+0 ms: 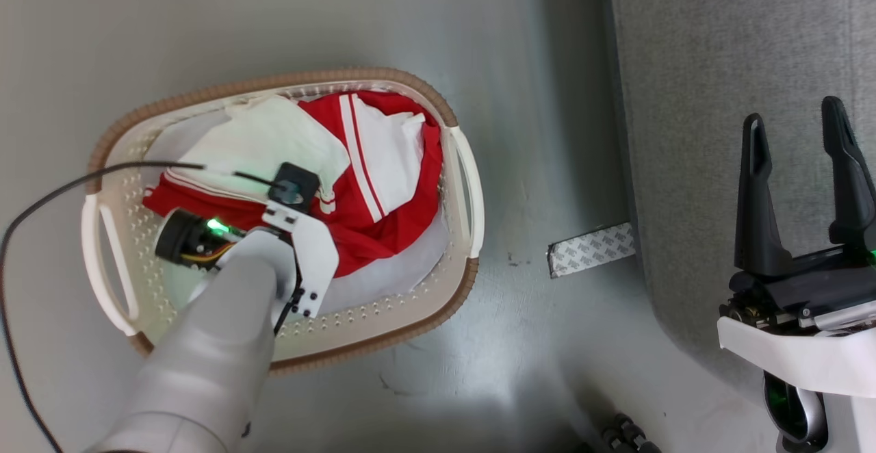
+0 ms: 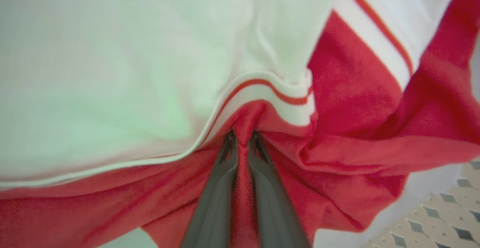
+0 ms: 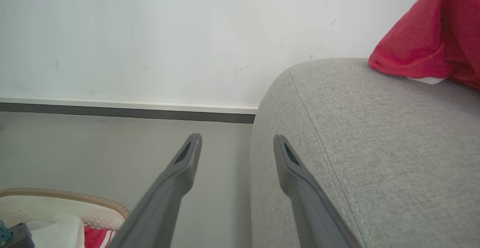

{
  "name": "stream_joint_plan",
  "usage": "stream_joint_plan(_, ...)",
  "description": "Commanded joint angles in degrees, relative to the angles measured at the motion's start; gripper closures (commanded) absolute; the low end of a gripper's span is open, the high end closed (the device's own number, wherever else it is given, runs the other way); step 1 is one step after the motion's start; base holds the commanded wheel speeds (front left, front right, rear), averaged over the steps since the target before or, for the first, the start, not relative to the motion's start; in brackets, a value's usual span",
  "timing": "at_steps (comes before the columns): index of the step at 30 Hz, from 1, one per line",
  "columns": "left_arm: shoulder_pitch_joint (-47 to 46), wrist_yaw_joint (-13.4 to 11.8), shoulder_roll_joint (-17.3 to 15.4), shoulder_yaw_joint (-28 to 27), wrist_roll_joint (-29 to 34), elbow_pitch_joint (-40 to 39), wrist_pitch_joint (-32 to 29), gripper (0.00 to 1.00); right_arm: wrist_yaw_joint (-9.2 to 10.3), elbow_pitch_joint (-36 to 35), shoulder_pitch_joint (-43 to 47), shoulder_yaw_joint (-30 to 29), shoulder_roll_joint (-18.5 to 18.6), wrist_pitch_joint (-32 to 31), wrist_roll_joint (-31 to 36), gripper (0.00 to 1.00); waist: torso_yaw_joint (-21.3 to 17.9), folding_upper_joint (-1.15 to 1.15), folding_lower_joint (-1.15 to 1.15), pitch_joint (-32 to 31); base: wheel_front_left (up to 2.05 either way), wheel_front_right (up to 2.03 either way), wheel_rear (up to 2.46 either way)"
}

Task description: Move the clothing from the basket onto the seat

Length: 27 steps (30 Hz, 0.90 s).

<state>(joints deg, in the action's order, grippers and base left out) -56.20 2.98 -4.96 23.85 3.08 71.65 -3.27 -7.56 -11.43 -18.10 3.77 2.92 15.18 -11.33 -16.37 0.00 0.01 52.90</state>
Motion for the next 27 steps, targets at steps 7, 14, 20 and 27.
stream_joint_plan(7,5.4,1.0,1.4,-3.8,-6.8,-0.9,10.2,1.00,0.15,3.5,0.4,-0.4,0.0,-0.1,-0.7,0.00,3.0,0.00,-0.01,-9.3,0.00,0.00,0.00)
stream_joint_plan(14,12.6,3.8,2.0,-4.6,-13.2,-2.8,15.6,1.00,0.14,7.7,3.2,-0.2,0.0,-0.1,-0.9,0.00,7.1,0.00,-0.01,-22.1,0.00,0.00,0.00)
stream_joint_plan(20,20.3,4.4,2.1,-1.1,-20.2,-9.7,15.9,1.00,0.15,11.2,8.1,-0.7,0.0,0.0,-0.3,0.00,10.0,0.00,-0.01,-33.9,0.00,0.00,0.00)
stream_joint_plan(27,24.8,4.2,2.0,1.5,-23.8,-18.9,13.8,1.00,0.15,14.0,13.0,-1.9,0.0,-0.1,0.5,0.00,12.6,0.00,-0.01,-42.8,0.00,0.00,0.00)
